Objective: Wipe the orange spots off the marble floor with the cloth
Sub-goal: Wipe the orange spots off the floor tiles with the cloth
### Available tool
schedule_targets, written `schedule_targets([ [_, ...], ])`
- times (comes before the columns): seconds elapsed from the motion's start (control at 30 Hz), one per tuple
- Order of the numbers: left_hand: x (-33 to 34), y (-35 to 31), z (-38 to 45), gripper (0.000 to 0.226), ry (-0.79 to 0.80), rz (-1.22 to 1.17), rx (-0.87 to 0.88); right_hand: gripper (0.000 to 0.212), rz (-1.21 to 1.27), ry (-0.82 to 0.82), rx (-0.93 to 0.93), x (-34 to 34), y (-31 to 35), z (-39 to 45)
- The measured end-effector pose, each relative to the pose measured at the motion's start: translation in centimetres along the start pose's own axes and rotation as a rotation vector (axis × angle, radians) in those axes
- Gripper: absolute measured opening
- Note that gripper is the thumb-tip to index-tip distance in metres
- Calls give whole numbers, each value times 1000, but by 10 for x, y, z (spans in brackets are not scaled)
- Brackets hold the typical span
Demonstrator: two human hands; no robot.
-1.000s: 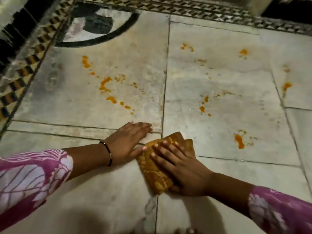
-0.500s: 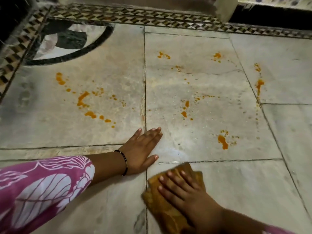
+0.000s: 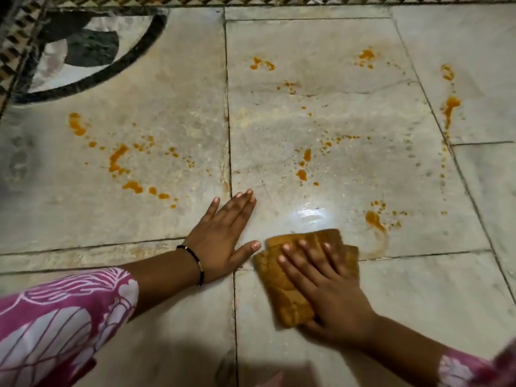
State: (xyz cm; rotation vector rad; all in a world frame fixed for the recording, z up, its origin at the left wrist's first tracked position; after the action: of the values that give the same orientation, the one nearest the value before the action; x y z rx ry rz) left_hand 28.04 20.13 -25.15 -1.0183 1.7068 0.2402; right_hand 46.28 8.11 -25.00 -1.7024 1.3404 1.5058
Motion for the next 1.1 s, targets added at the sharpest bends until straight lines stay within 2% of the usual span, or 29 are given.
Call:
schedule_targets([
  [0.07,-2,-6,-1,82,-22,-40,-14,83,-37,4,-41,-2,7,33],
  [0.27,-26,-17,-10,76,-136,-88,-25,81,88,-30,181,-22,-6,100],
  [0.4,-18,-24,-16,74,-143,-79,-18,76,9,-35,32,-9,9,63],
  [0.47,-3,-31,-11,74,-146,-71,-29,85,-46,30,-69,5,13,20],
  [0.53,10,-48,1,75,-162,-104,-50,97,-83,63,-82,14,-3,-27],
  [0.6,19,-71,18,76,-184,-133,-49,99,-39,39,9,15,-37,-65],
  [0.7,30,-97,40,76,-198,-153,-105,87,108,-63,260,3,-94,-84],
  [0.8,40,-105,49,75,-179,-54,-196,83,166,-163,557,-19,-133,-50],
  [0.87,44,-105,50,75,-183,-16,-215,87,193,-183,648,-29,-135,-16],
  [0.97,43,-104,50,75,-193,4,-214,80,152,-140,487,-21,-94,0],
  [1.03,43,-105,51,75,-188,15,-213,72,151,-143,402,-9,-72,-26],
  [1.1,44,-104,51,76,-192,3,-213,73,151,-155,410,2,-73,-62],
])
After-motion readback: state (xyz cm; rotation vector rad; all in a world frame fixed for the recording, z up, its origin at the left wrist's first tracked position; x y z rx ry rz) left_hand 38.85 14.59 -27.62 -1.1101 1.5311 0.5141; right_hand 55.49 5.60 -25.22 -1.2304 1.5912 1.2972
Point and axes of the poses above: each hand's wrist, its own z-axis towards the middle knuckle, its own x-axis out of the palm, y = z × x, the point moved 4 cm from there along z, towards the middle knuckle, and after that the axes turned 11 degrees about y, right-handed, at the moved point
